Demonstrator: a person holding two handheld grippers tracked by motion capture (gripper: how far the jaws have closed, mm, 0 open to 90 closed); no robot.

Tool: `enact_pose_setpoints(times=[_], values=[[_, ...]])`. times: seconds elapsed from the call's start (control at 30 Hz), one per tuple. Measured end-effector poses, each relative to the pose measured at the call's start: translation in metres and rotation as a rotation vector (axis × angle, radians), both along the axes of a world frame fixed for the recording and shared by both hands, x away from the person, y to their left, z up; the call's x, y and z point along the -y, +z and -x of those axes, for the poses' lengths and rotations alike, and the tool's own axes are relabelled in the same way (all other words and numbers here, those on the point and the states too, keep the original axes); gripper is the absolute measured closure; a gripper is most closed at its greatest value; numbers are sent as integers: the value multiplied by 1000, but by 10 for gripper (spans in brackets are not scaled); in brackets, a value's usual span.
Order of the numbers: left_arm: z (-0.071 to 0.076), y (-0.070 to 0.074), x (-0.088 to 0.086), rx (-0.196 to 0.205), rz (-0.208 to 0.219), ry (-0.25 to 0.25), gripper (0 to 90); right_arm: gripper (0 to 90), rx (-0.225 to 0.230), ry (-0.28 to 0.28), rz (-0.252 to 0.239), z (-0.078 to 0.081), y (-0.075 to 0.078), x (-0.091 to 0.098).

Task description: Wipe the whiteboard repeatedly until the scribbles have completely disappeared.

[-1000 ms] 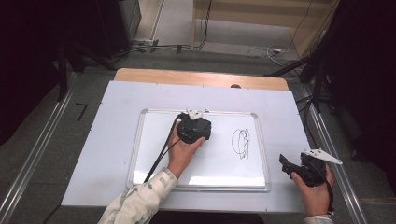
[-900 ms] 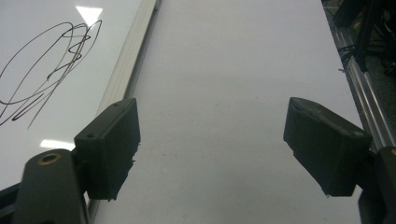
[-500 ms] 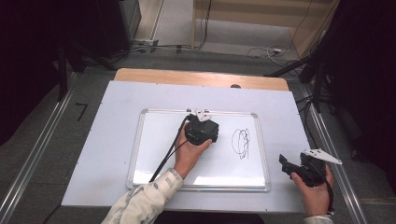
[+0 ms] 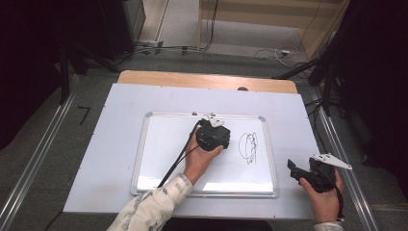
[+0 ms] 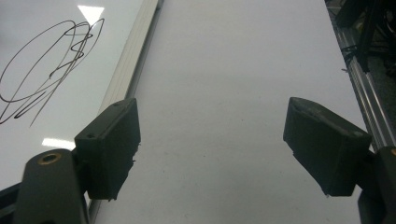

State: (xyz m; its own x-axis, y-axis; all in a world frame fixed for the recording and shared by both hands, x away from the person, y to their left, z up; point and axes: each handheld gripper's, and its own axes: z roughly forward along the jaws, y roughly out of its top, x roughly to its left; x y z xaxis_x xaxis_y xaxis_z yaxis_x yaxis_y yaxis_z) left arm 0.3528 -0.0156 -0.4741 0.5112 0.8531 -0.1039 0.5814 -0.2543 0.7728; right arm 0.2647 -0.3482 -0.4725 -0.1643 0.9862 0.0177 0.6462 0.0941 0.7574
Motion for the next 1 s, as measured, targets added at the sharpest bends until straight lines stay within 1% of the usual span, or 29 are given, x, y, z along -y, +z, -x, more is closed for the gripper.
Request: enact_pose_setpoints(times=[0.17,0.23,0.37,0.53,0.57,0.63,1.0], values=[[0,0,4,-3,-7,-10,401,176,2,3,1,0,0,0],[0,0,6,0,-2,-10,401,176,2,2,-1,0,0,0],[0,1,10,1,-11,-20,401,176,2,2,-1,0,0,0],[0,1,16,3,-11,-21,401,176,1,-1,-2,0,0,0],[0,1,16,0,-20,-29,401,176,1,-1,-2,0,0,0],[0,0,18,1,-15,-28,401,176,1,0,-2,0,0,0],[-1,1,28,1,-27,-43,401,176,1,0,-7,1,1,1]])
